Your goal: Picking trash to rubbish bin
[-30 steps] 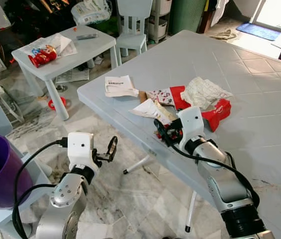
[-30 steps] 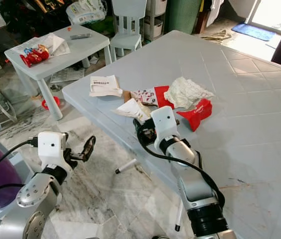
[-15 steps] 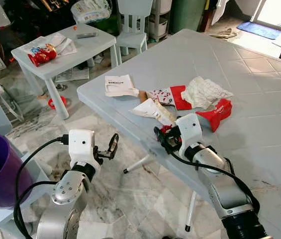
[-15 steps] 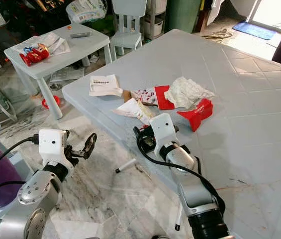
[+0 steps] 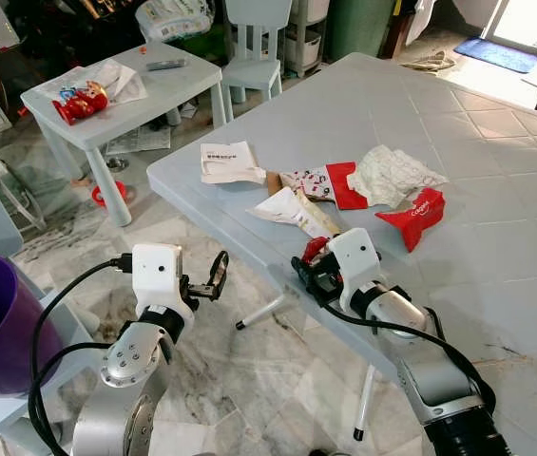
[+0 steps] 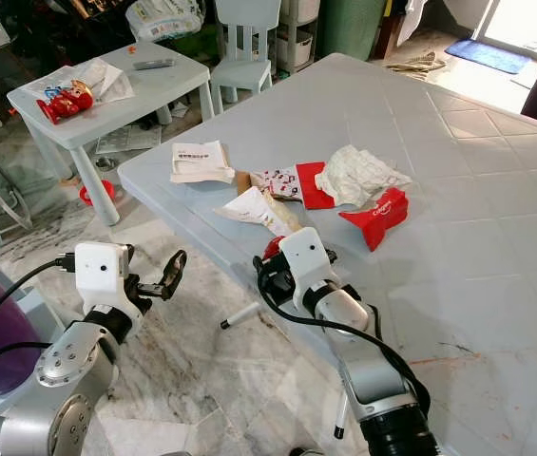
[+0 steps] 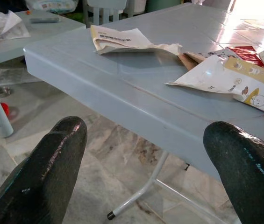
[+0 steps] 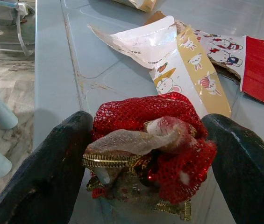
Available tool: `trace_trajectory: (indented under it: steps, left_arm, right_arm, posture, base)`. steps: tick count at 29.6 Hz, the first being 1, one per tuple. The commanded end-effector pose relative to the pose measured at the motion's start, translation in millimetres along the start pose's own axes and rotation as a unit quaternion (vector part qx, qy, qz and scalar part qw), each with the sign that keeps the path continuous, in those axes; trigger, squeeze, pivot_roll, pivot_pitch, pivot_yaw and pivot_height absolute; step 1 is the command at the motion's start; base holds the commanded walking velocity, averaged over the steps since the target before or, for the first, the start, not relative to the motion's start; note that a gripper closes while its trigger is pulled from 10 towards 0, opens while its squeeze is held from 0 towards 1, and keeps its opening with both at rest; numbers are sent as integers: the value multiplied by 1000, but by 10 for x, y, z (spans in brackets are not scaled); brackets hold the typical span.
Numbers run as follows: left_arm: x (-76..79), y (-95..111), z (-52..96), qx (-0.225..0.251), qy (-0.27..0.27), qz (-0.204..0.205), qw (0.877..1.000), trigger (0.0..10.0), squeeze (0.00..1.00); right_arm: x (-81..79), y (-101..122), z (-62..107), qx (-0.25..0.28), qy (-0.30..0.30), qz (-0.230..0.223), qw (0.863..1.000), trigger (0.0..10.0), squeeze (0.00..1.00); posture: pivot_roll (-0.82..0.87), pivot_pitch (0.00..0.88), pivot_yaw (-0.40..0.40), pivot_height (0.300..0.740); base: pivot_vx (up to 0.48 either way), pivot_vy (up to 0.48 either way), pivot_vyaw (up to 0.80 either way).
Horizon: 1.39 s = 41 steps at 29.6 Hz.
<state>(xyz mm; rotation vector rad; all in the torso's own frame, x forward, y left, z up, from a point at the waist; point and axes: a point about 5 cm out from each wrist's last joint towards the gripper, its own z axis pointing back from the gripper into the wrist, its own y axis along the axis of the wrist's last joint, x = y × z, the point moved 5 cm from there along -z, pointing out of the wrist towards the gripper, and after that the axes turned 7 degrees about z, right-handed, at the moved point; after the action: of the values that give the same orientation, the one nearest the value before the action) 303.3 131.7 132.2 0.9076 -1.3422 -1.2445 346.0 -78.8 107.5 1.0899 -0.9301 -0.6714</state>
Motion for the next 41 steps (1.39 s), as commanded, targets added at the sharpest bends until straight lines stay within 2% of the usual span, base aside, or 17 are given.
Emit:
trace_trajectory:
  steps: [1, 20, 31, 33, 38, 41]
  left_arm:
    - [6, -15, -9, -4, 0, 1, 1000, 10000, 0]
    - [14, -9, -40, -2, 1, 3, 1000, 10000, 0]
    - [4, 34, -136, 2, -1, 0, 1000, 10000, 0]
    - [32, 41, -206, 1, -6, 0, 1000, 10000, 0]
    - [102, 5, -256, -8, -18, 2, 1000, 10000, 0]
    - [219, -56, -324, -22, -36, 7, 999, 10000, 0]
  right_arm:
    - [-9, -39, 8, -9, 5, -1, 1000, 0, 0]
    - [32, -14, -3, -4, -2, -1, 1000, 0, 0]
    - [242, 192, 18, 43, -54, -2, 998, 0, 0]
    - [310, 246, 35, 54, -67, 0, 996, 0, 0]
    - [351, 263, 54, 58, -75, 2, 995, 0, 0]
    - [422, 306, 88, 70, -94, 3, 993, 0, 0]
  posture:
    - [128, 120, -23, 740]
    - [121, 121, -27, 740]
    - [107, 112, -29, 740]
    - [101, 109, -30, 740]
    - [89, 105, -31, 740]
    - [76, 104, -31, 740]
  base:
    - [0, 0, 0]
    - [0, 0, 0]
    - [0, 0, 0]
    - [0, 0, 0]
    - [0, 0, 0]
    - [0, 0, 0]
